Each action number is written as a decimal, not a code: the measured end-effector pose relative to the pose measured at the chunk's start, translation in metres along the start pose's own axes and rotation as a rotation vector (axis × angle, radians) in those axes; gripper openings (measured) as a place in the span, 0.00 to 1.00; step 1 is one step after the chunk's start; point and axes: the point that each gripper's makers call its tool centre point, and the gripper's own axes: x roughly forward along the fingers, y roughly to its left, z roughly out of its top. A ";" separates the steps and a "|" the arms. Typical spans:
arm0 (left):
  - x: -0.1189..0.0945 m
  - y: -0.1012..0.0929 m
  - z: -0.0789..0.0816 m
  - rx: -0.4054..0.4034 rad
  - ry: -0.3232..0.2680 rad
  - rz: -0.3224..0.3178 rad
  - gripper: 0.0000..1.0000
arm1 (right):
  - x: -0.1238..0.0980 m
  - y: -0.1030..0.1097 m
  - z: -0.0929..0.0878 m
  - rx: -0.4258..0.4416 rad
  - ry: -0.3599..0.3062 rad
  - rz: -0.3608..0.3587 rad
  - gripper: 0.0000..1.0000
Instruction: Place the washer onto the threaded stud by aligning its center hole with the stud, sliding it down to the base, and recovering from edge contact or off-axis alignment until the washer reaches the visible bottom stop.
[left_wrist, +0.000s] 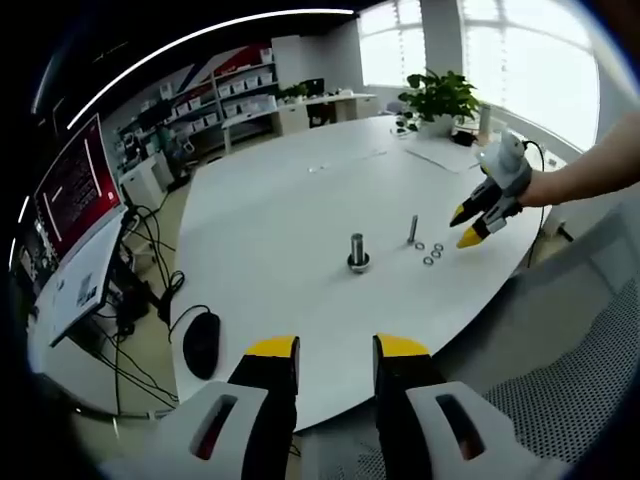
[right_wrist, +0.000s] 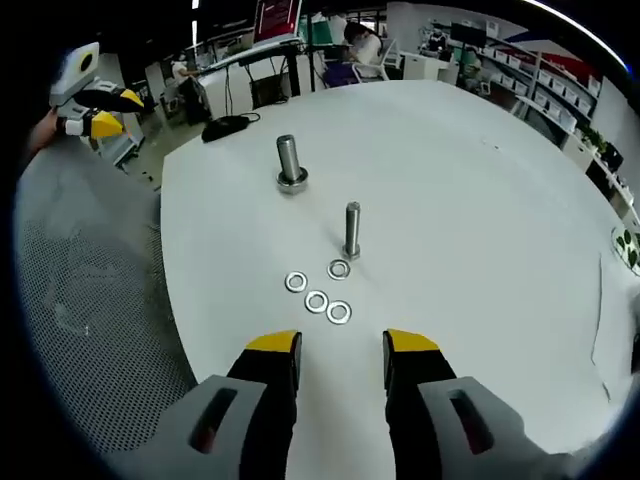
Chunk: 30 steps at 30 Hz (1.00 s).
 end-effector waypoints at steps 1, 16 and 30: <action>0.000 0.000 0.001 -0.001 -0.003 0.000 0.27 | 0.002 0.000 0.001 -0.008 0.003 0.004 0.34; 0.001 -0.001 -0.001 0.009 0.005 -0.007 0.27 | 0.018 0.006 -0.002 -0.072 0.067 0.073 0.26; 0.001 -0.003 -0.001 0.015 0.008 -0.010 0.27 | 0.025 0.008 0.001 -0.137 0.105 0.095 0.25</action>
